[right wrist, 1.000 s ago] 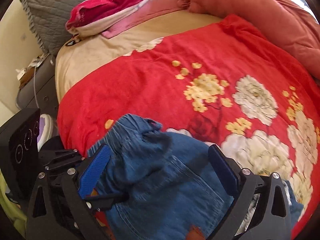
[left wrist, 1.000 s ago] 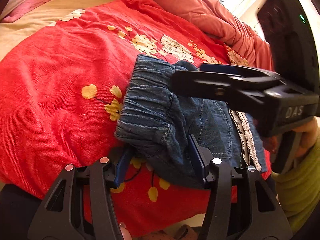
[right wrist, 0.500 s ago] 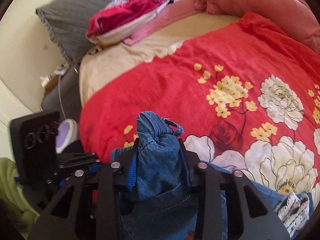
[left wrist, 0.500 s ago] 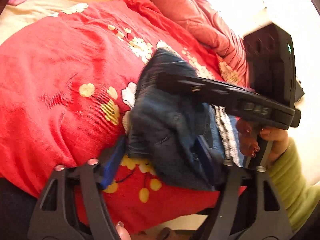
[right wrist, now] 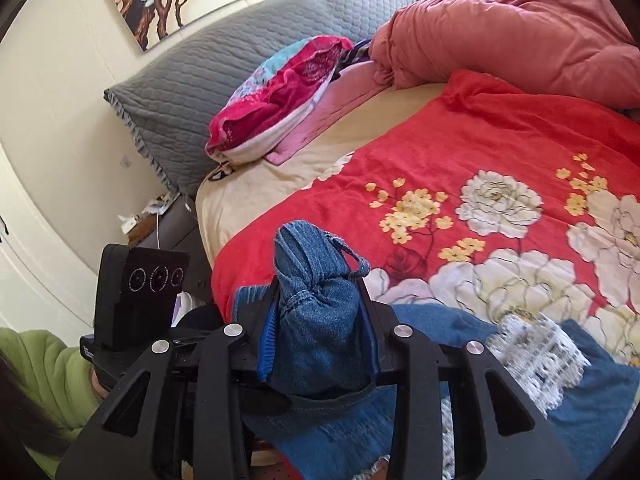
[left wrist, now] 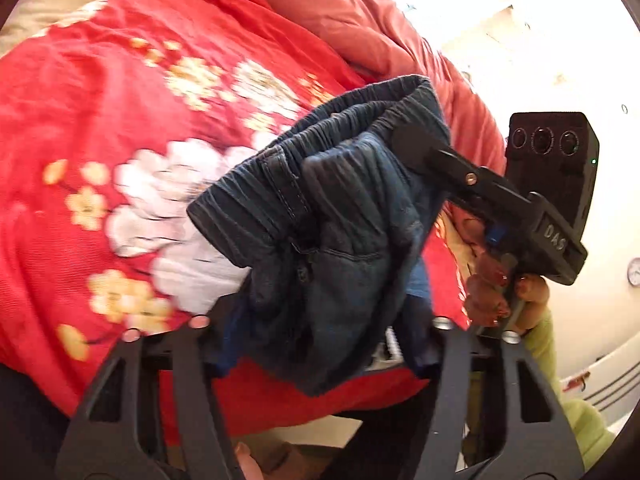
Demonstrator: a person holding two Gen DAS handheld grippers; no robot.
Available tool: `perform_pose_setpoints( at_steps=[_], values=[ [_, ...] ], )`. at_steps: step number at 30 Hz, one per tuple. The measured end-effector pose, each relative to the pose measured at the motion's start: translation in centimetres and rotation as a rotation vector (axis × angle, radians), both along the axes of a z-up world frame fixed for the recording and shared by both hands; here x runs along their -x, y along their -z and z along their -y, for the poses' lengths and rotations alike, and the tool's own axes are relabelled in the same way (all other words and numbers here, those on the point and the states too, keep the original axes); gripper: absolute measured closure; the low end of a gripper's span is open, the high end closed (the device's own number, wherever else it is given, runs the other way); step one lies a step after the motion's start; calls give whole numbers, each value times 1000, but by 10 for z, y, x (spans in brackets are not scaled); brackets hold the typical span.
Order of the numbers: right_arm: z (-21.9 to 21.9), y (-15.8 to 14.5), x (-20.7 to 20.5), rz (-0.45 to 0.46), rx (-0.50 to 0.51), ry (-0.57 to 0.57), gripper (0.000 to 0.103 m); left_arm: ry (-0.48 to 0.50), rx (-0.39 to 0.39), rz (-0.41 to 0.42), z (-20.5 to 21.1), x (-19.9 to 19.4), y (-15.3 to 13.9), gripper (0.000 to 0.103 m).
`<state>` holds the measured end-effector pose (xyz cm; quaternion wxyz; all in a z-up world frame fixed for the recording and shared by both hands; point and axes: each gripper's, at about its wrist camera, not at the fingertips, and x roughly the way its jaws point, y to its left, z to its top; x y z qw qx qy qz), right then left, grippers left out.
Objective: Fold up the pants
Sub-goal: 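Lift the waistband end with both grippers and fold it over the pants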
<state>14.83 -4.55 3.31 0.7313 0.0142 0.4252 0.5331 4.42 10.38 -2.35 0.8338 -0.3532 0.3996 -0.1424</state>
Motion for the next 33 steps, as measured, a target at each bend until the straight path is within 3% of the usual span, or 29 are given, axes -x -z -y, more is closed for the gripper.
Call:
perform_pose_setpoints(
  at_steps=[10,20,23,25,27,31,33],
  values=[
    [76,1,-12,13,-66,105,71,72,-110,37,69,-22,-35,58],
    [136,19,-13,-1,-96,206,66,132,-187,24,124,-41,-29,58],
    [150,24,-10,-9,-111,246,55,145,-185,24,129,-40,-28,58],
    [166,25,-8,-16,-131,297,42,172,-179,38,135,-38,-30,58],
    [182,26,-6,-20,-139,360,38,235,-162,47,147,-37,-30,58],
    [201,25,10,49,-43,460,33,368,-94,32,165,-31,-22,58],
    [205,26,16,46,-31,488,30,396,-132,47,172,-24,-25,57]
  ],
)
